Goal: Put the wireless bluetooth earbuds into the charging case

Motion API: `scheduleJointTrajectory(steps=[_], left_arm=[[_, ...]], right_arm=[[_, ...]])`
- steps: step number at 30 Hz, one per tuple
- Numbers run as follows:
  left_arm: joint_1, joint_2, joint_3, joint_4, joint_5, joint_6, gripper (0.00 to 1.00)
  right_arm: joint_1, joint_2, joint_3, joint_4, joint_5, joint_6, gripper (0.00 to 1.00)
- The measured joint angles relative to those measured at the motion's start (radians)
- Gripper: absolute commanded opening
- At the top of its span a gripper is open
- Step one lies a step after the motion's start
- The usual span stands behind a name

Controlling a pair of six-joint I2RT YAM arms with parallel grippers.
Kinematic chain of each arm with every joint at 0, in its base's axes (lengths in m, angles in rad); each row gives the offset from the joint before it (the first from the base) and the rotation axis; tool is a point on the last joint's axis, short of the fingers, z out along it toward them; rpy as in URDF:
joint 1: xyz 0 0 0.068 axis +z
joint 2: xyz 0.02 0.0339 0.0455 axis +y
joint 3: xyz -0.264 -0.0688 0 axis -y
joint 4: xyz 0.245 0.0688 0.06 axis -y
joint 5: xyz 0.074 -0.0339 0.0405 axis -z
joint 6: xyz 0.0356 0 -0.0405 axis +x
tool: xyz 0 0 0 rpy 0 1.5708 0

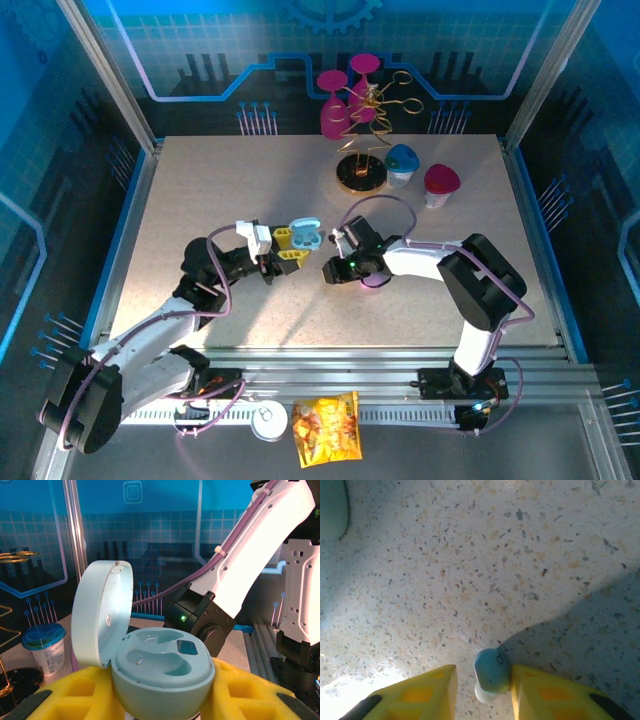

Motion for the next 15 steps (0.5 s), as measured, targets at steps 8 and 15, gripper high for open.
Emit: scheduleJointTrajectory(steps=[8, 15], left_arm=[[0.0, 0.0, 0.0, 0.0, 0.0, 0.0, 0.21], [0.0, 0.0, 0.0, 0.0, 0.0, 0.0, 0.21]], right_arm=[[-0.025, 0.014, 0.008, 0.002, -0.04, -0.02, 0.37], [-0.036, 0.031, 0.013, 0.006, -0.077, -0.034, 0.32]])
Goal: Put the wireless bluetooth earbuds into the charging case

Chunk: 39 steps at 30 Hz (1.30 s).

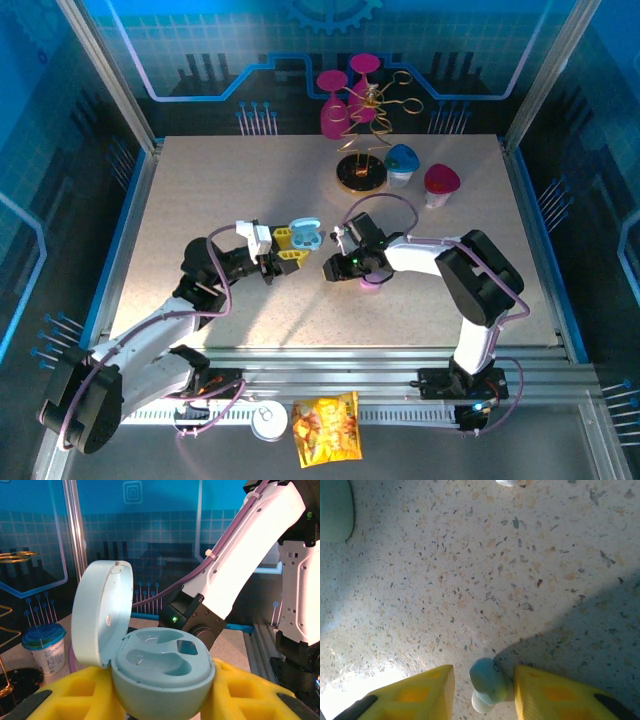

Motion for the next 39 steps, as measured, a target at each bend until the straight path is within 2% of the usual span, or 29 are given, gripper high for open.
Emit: scheduleJointTrajectory(steps=[13, 18, 22, 30, 39], left_arm=[[0.0, 0.008, 0.0, 0.003, 0.0, -0.001, 0.21], [0.0, 0.008, 0.0, 0.003, 0.0, -0.001, 0.21], [0.0, 0.008, 0.0, 0.003, 0.0, 0.0, 0.21], [0.0, 0.006, 0.0, 0.003, 0.0, 0.0, 0.21], [0.0, 0.022, 0.0, 0.008, 0.0, -0.001, 0.21]], right_arm=[[0.0, 0.006, -0.004, 0.016, -0.018, 0.0, 0.12], [0.0, -0.029, -0.031, 0.022, 0.041, 0.007, 0.14], [0.005, -0.098, -0.061, 0.006, 0.149, 0.018, 0.14], [0.015, -0.304, -0.117, -0.038, 0.489, 0.116, 0.12], [0.064, -0.337, -0.14, -0.135, 0.765, 0.234, 0.1]])
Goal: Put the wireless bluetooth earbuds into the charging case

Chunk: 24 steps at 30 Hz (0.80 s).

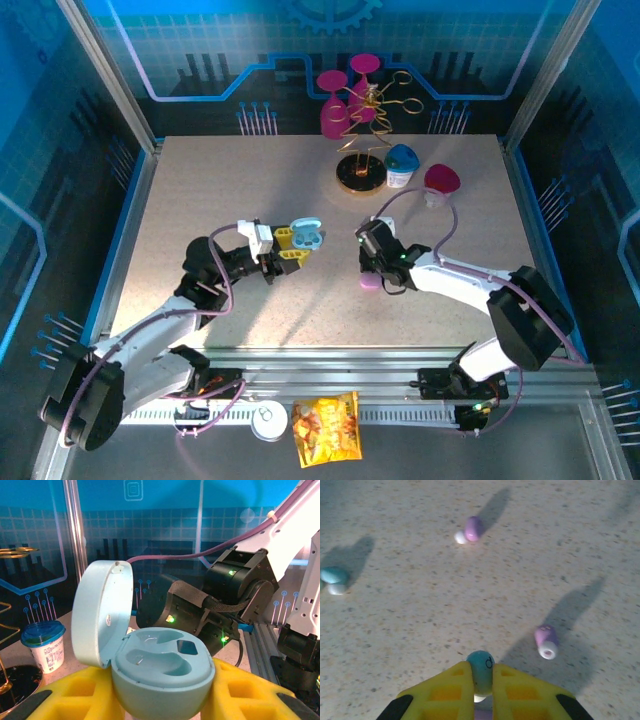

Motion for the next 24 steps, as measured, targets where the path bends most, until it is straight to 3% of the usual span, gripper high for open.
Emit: scheduleJointTrajectory(steps=[9, 24], left_arm=[[0.0, 0.018, 0.0, 0.016, 0.0, 0.0, 0.21], [0.0, 0.038, 0.0, 0.034, 0.0, 0.0, 0.21]], right_arm=[[0.043, 0.053, 0.105, -0.148, 0.154, 0.097, 0.09], [0.05, 0.07, 0.131, -0.224, 0.19, 0.153, 0.08]])
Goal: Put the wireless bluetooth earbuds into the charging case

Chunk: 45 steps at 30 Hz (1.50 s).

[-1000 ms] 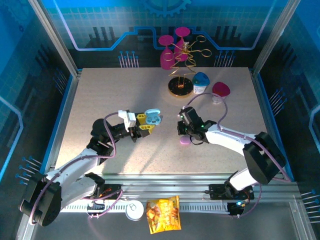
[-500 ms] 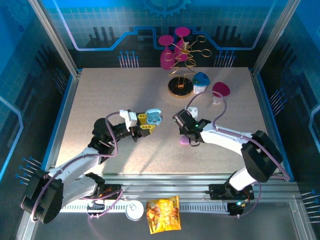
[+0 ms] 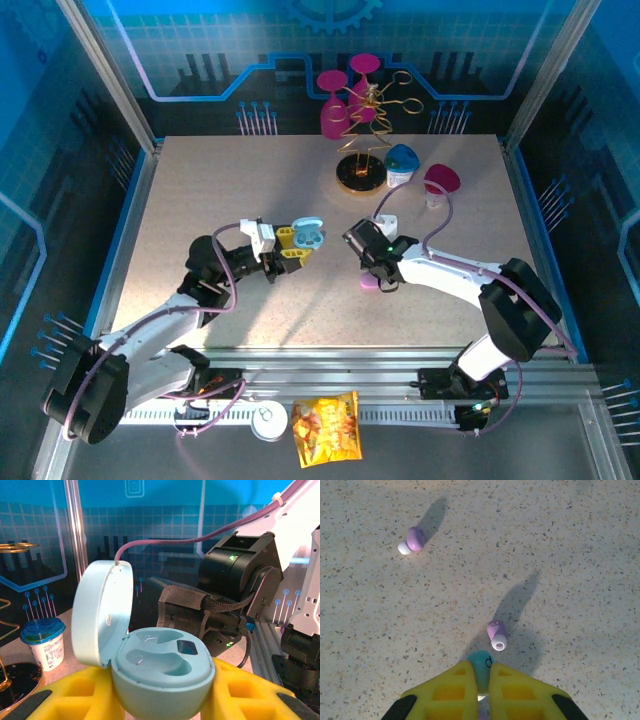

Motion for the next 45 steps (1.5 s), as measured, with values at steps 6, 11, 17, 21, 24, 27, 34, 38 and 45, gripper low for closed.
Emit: scheduleJointTrajectory(steps=[6, 11, 17, 21, 24, 27, 34, 38, 45], left_arm=[[0.0, 0.013, 0.0, 0.015, -0.004, 0.0, 0.21], [-0.001, 0.042, 0.0, 0.019, -0.029, 0.001, 0.21], [-0.001, 0.106, 0.0, 0.053, -0.054, 0.001, 0.21], [-0.001, 0.14, 0.0, 0.078, -0.067, 0.002, 0.2], [-0.001, 0.168, 0.0, 0.087, -0.079, 0.005, 0.2], [-0.001, 0.192, 0.001, 0.094, -0.087, 0.012, 0.2], [-0.001, 0.23, 0.016, 0.109, -0.095, 0.032, 0.2], [-0.001, 0.23, 0.016, 0.12, -0.097, 0.035, 0.2], [-0.001, 0.23, 0.016, 0.124, -0.098, 0.038, 0.2]], right_arm=[[0.002, -0.002, 0.0, -0.004, 0.005, -0.003, 0.08], [0.022, -0.066, -0.019, 0.046, -0.01, -0.066, 0.08], [0.047, -0.241, -0.076, 0.145, -0.079, -0.164, 0.09], [0.049, -0.336, -0.095, 0.18, -0.135, -0.218, 0.1], [0.067, -0.393, -0.095, 0.205, -0.171, -0.257, 0.1], [0.099, -0.427, -0.084, 0.223, -0.204, -0.294, 0.1], [0.187, -0.402, -0.001, 0.32, -0.27, -0.359, 0.1], [0.212, -0.348, 0.046, 0.372, -0.309, -0.379, 0.11], [0.216, -0.263, 0.098, 0.408, -0.354, -0.389, 0.1]])
